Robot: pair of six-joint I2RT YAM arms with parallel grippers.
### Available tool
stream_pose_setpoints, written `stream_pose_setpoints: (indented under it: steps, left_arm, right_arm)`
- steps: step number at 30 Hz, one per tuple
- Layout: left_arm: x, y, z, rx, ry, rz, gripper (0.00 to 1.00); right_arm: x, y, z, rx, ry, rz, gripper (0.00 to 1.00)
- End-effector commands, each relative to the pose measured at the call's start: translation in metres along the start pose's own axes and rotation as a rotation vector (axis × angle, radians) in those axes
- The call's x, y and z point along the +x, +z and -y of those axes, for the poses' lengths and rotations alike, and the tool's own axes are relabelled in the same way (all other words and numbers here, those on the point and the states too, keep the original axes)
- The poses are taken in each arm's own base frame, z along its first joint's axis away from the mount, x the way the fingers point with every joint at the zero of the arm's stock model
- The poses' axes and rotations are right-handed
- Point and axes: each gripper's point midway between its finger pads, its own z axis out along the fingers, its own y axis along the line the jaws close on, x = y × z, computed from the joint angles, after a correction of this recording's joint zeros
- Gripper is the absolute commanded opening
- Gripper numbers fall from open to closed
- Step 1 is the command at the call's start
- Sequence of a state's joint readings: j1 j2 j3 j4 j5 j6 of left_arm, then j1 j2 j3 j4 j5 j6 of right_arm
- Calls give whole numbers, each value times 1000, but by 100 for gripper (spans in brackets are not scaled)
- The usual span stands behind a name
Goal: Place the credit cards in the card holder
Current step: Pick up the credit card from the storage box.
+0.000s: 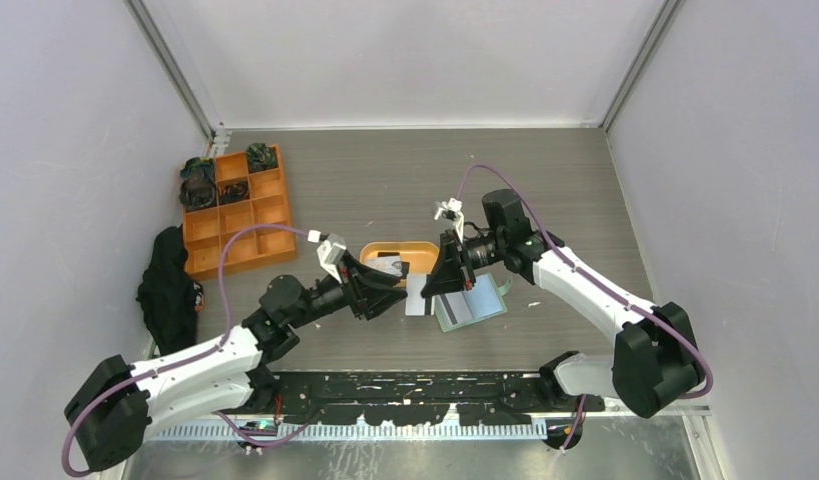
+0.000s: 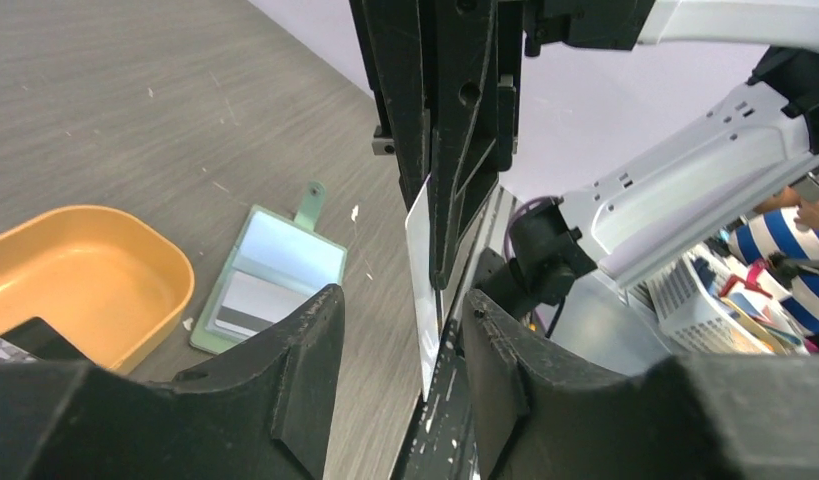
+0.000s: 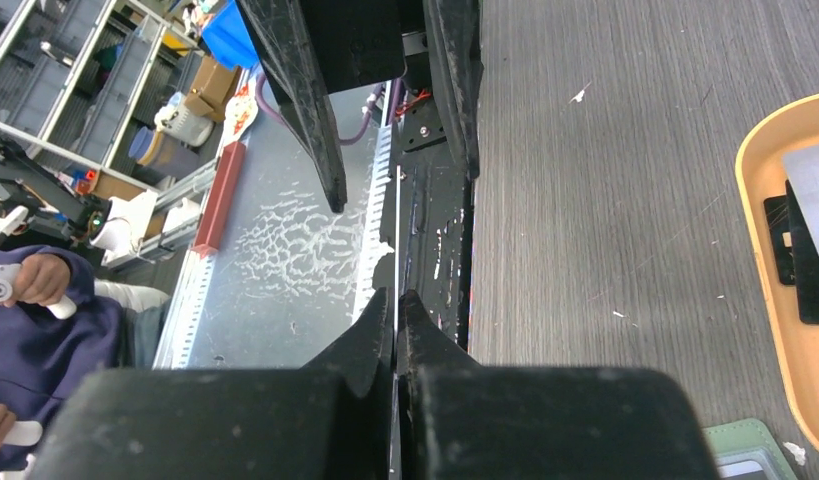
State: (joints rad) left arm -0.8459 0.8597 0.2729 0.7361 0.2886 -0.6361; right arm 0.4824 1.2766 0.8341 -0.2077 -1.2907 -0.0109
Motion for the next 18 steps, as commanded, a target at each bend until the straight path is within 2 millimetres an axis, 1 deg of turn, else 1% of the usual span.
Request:
stream_pose_setpoints:
  steps: [1,4,5,7,10,13,16,18]
  left_arm:
    - [6,10,11,74,0,-85,47]
    - [7,18,16,114,-17,-101,44]
    - [6,21,17,124,-22,-104,42]
    - [8,26,19,148,-33,-121,33]
    - [8,31,25,188,-45,-146,29]
    - [8,31,25,198,-51,-155,27]
    - [6,29,24,202,-57,-161,22]
    - [6,28,24,207,-60,-166,22]
  right_arm:
    - [-12,1,-10,-43,-86,3,2]
    - [-10,1,-9,-42,-88,-1,2]
    - [-10,2,-10,-44,-90,-3,1]
    - [-8,2,-9,-42,-93,-9,2]
    - [-5,2,-8,-32,-100,-25,1]
    - [-2,1,-7,-27,-108,-39,1]
    - [-1,1,-7,-24,-110,-42,2]
    - [-1,2,-7,-23,-111,-44,1]
